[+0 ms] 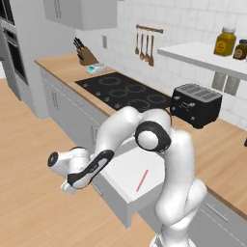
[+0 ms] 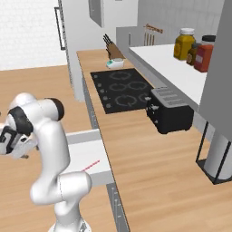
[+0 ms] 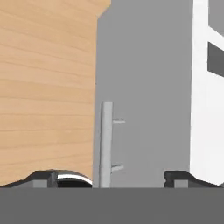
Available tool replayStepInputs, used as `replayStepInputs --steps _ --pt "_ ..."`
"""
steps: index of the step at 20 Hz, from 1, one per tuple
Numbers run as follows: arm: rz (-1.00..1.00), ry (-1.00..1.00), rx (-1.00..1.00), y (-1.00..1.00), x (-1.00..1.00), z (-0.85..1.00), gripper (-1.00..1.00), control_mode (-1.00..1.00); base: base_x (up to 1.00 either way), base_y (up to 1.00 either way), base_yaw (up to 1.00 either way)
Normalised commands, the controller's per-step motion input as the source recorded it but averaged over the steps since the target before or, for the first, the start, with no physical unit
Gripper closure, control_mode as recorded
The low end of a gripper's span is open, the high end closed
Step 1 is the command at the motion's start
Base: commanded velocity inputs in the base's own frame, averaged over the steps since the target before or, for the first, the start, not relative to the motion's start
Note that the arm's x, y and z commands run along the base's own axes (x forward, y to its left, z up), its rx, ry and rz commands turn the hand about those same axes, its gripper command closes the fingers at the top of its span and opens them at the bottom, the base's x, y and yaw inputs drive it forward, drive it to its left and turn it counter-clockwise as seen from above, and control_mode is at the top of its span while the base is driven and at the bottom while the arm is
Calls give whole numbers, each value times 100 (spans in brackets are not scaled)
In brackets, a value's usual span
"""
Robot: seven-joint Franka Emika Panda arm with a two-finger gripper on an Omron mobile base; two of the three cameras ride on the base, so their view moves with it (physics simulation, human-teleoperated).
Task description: Take a straw from the drawer in front and place it inside the glass cup on the dining counter.
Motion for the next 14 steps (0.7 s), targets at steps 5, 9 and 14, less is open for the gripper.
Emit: replayStepInputs --steps 5,9,14 --pt "0 3 37 -75 -18 100 -100 -100 0 0 0" --pt "-3 15 26 -85 12 86 -100 -100 0 0 0" --pt "-3 27 11 -73 44 13 -100 -100 0 0 0"
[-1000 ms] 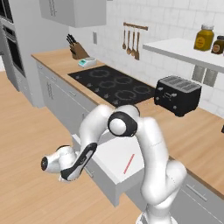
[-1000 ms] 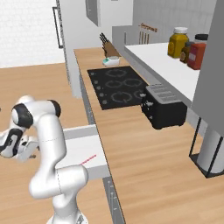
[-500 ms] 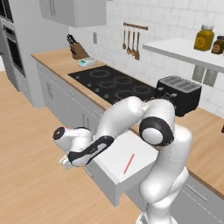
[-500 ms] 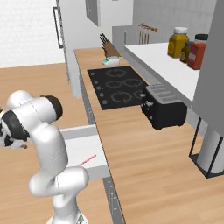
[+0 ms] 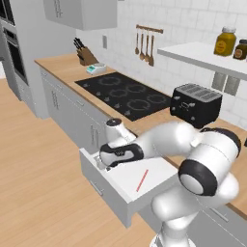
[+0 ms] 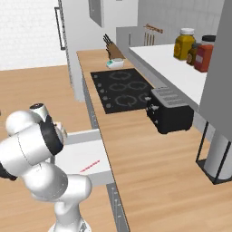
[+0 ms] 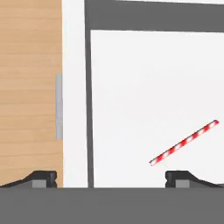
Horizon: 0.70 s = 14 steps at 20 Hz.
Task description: Take a straw from the drawer in front and place it inside the glass cup on the dining counter.
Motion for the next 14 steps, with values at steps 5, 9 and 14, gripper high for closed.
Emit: replayStepInputs --steps 5,9,14 --pt "0 19 0 -35 51 -34 -100 -100 0 0 0" --pt "0 -1 0 -1 12 -57 -100 -100 0 0 0" --pt "0 -9 0 0 0 -63 -100 -100 0 0 0"
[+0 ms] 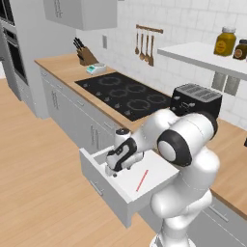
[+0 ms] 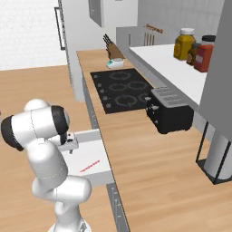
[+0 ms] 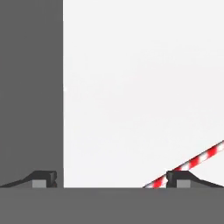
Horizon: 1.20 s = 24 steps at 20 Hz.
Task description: Take a straw from the drawer in front and place it inside the glass cup on the dining counter.
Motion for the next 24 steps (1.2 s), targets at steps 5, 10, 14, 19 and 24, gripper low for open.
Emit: replayStepInputs --steps 5,10,14,19,24 --pt "0 -2 1 1 0 -51 -100 -100 0 0 0" --pt "0 0 7 33 -2 -30 -100 -100 0 0 0" --pt "0 0 7 68 -29 -23 -100 -100 0 0 0" --pt "0 0 5 92 -53 -12 -100 -100 0 0 0" --pt "-17 -2 -1 -3 -22 12 -100 -100 0 0 0"
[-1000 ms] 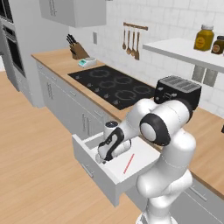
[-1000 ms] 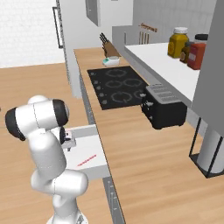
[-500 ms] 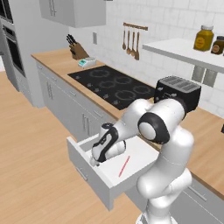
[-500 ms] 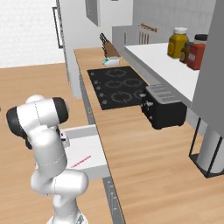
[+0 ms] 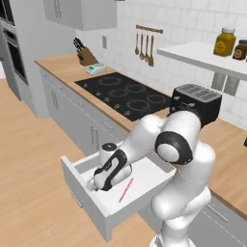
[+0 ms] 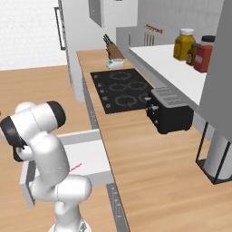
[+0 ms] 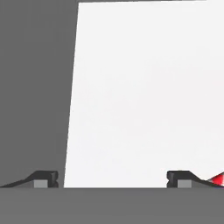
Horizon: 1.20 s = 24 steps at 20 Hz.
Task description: Take a straw from the drawer in front and place it inside the glass cup on the dining counter.
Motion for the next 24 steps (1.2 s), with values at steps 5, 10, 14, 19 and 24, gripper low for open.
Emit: replayStepInputs --steps 5,10,14,19,24 --pt "-35 1 -7 -89 37 3 -100 -100 0 0 0" --pt "-27 4 0 -90 49 0 -100 -100 0 0 0" --pt "-20 8 0 -51 20 -6 -100 -100 0 0 0" --pt "-14 4 0 -26 1 -27 -100 -100 0 0 0" --pt "-10 0 0 -5 2 -34 -100 -100 0 0 0"
